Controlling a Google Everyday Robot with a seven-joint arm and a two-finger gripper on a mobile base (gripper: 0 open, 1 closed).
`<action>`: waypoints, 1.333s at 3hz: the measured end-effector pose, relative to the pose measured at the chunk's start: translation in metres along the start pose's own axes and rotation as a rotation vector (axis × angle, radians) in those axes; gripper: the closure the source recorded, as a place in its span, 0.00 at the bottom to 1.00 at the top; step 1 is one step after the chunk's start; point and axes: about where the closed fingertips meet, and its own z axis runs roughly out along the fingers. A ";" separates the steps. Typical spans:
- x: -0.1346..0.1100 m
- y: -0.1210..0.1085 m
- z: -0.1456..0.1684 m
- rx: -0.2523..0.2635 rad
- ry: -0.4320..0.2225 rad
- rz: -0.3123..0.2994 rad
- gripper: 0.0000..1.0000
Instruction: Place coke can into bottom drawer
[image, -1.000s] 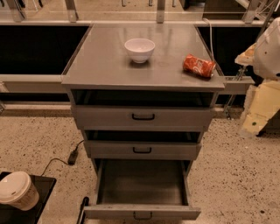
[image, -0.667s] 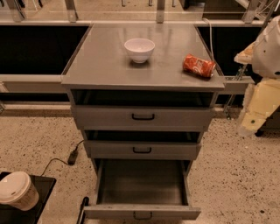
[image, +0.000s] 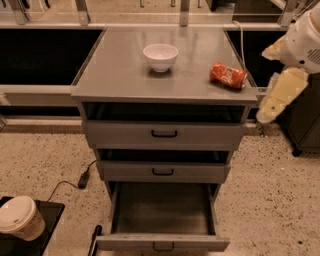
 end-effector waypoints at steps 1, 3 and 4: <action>0.003 -0.036 0.010 0.001 -0.137 0.044 0.00; 0.001 -0.055 0.018 -0.003 -0.287 0.075 0.00; 0.006 -0.065 0.028 -0.009 -0.286 0.096 0.00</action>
Offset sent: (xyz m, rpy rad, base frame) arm 0.0731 -0.0368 0.0050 0.4486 -0.1330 -0.0008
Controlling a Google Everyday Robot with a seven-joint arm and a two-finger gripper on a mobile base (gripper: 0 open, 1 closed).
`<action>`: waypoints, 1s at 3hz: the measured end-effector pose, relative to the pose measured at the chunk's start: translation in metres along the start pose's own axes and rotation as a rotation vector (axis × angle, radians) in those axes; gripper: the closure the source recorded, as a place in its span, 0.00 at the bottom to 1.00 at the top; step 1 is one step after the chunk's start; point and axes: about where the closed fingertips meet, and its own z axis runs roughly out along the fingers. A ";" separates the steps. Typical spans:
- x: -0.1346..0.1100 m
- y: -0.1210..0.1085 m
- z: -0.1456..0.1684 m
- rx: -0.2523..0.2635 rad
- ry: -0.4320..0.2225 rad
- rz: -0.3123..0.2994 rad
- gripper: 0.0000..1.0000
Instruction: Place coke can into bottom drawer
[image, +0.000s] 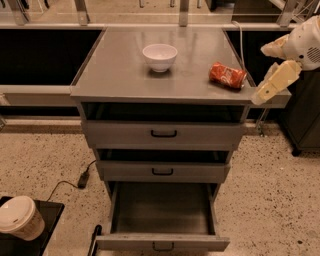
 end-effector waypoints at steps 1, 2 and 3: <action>0.003 -0.028 0.025 -0.028 -0.036 0.034 0.00; -0.002 -0.065 0.057 -0.036 -0.069 0.061 0.00; -0.017 -0.095 0.077 -0.006 -0.084 0.065 0.00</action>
Offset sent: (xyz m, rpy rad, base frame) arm 0.1645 -0.0174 0.0158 0.1435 -0.0607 -0.0375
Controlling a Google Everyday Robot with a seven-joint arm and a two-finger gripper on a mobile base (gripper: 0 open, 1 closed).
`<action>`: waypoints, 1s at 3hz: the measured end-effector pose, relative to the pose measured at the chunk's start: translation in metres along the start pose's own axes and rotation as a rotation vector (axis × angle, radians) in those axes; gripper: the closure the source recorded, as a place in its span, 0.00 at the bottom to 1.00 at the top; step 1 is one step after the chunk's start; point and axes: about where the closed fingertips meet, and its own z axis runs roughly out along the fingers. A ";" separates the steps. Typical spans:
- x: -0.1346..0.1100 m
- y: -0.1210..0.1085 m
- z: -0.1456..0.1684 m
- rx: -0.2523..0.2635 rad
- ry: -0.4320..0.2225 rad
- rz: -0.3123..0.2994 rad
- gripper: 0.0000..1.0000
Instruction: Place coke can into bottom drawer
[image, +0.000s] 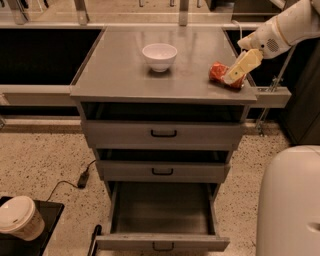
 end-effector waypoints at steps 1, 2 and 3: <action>-0.013 -0.009 -0.014 0.043 -0.023 -0.025 0.00; -0.013 -0.009 -0.013 0.042 -0.024 -0.025 0.00; 0.001 -0.013 0.004 0.019 -0.027 0.019 0.00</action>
Offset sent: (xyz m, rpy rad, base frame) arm 0.0056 -0.0034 0.0198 0.0000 -0.0542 -0.0088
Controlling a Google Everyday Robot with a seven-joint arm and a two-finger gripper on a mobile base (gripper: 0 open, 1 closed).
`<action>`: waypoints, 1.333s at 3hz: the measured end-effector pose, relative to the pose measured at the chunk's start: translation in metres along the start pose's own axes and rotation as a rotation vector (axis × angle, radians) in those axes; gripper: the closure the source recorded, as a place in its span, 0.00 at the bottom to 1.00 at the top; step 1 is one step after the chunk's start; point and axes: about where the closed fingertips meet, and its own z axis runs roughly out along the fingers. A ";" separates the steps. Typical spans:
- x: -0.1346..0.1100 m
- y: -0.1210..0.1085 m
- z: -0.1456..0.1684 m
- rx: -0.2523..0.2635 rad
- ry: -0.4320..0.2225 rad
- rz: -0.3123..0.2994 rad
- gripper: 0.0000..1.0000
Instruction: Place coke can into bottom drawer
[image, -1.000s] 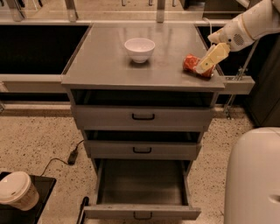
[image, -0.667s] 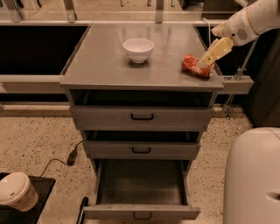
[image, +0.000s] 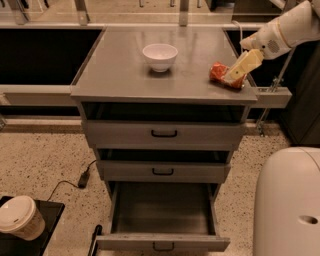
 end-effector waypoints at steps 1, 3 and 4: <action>0.015 -0.004 0.028 -0.029 0.013 0.048 0.00; 0.035 -0.020 0.071 -0.020 0.060 0.106 0.00; 0.035 -0.020 0.071 -0.020 0.060 0.106 0.00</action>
Offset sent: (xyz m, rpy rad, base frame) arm 0.0516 -0.0087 -0.0542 0.0308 0.1332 -0.0445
